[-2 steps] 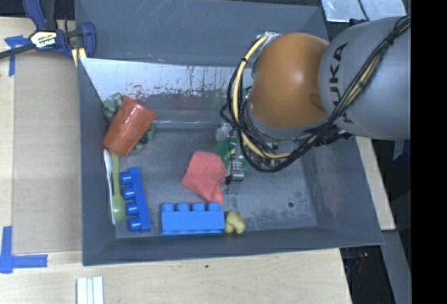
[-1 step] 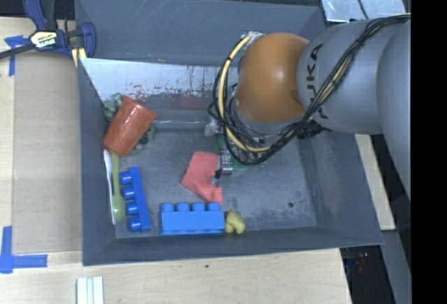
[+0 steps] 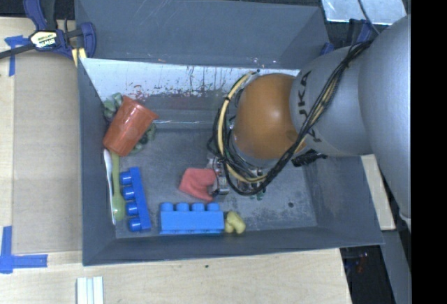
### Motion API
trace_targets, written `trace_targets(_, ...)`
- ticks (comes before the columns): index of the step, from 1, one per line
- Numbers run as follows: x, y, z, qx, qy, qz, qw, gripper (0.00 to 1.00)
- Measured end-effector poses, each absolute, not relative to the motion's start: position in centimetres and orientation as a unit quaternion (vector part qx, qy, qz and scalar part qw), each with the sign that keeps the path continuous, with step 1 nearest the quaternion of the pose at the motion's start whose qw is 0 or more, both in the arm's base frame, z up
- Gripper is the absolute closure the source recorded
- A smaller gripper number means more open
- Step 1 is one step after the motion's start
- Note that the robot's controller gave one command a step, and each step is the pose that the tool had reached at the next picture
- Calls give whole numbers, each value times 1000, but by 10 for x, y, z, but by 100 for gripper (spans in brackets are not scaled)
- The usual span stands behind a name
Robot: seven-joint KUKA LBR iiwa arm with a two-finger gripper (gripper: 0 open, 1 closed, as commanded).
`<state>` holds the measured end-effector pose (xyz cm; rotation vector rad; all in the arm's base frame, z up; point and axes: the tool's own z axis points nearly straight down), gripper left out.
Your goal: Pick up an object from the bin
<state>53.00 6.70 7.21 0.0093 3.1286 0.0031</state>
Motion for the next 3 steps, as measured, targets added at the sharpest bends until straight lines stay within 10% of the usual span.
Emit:
trace_targets(1, 530, 67, 72, 3, 1000, 1, 6, 100)
trace_targets(3, 521, 66, 194, 0, 1000, 0, 2, 100)
